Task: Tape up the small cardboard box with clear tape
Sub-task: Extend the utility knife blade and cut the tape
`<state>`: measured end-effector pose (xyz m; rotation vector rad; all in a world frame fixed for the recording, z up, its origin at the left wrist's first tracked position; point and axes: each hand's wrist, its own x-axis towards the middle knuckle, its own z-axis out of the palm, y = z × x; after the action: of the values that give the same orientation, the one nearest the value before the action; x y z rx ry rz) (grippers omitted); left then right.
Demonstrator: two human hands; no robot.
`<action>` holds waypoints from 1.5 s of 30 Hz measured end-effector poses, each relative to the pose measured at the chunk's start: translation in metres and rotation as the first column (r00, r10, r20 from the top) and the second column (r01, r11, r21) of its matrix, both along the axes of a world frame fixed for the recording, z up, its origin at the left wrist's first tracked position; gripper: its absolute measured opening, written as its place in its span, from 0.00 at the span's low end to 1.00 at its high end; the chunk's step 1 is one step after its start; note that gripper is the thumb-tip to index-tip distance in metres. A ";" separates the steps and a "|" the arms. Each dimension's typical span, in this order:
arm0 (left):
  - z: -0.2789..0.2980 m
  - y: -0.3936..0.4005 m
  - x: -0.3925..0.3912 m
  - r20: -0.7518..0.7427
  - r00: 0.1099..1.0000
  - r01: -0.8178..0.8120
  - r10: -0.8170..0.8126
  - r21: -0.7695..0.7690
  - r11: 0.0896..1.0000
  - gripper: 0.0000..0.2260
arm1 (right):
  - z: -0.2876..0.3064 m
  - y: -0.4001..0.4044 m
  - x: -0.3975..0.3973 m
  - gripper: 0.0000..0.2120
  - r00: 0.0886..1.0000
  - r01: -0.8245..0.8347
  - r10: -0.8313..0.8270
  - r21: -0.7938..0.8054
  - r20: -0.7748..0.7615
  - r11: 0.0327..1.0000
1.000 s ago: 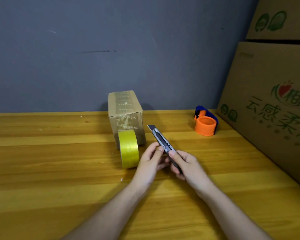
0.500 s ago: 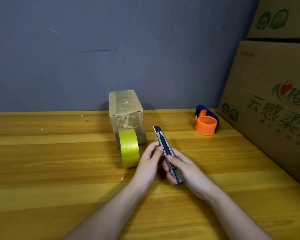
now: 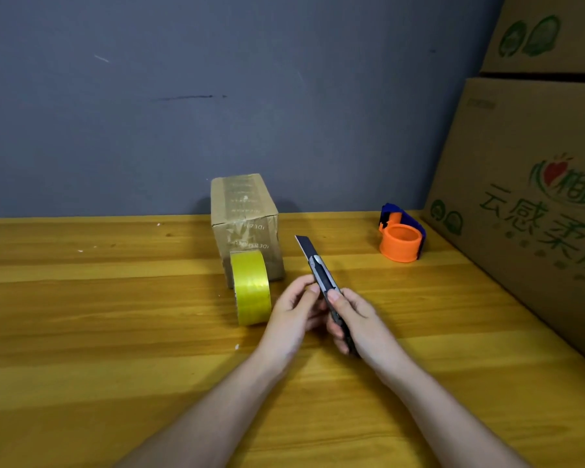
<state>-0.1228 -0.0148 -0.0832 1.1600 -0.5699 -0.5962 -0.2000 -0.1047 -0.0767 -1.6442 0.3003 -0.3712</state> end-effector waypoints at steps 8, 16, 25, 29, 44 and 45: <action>0.003 0.001 -0.011 0.339 0.941 -0.076 0.004 0.199 0.977 0.13 | 0.005 0.000 0.000 0.10 0.996 0.030 -0.048 0.214 0.078 0.976; 0.056 0.056 -0.017 0.496 0.865 -0.067 -0.074 0.261 0.963 0.08 | 0.013 0.003 -0.002 0.11 0.980 0.058 -0.098 0.225 0.171 0.973; 0.073 0.105 0.050 0.459 0.789 -0.503 0.409 0.101 0.858 0.10 | 0.029 0.017 0.005 0.11 0.985 0.033 -0.064 0.191 0.157 0.981; 0.067 0.104 0.063 0.459 0.859 -0.414 0.225 0.364 0.835 0.26 | 0.034 0.023 0.009 0.11 0.990 0.027 -0.049 0.162 0.134 0.986; 0.071 0.092 0.066 0.347 0.933 -0.225 0.094 0.358 0.906 0.28 | 0.035 0.029 0.017 0.10 0.999 -0.004 0.000 0.102 0.045 0.995; 0.070 0.093 0.067 0.336 0.938 -0.209 0.083 0.358 0.910 0.29 | 0.037 0.029 0.017 0.10 1.000 -0.013 0.011 0.074 0.027 0.997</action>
<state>-0.0559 0.0777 -0.0129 1.6812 -0.6425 -0.4025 -0.1826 -0.0761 -0.0400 -1.5661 0.2809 -0.3687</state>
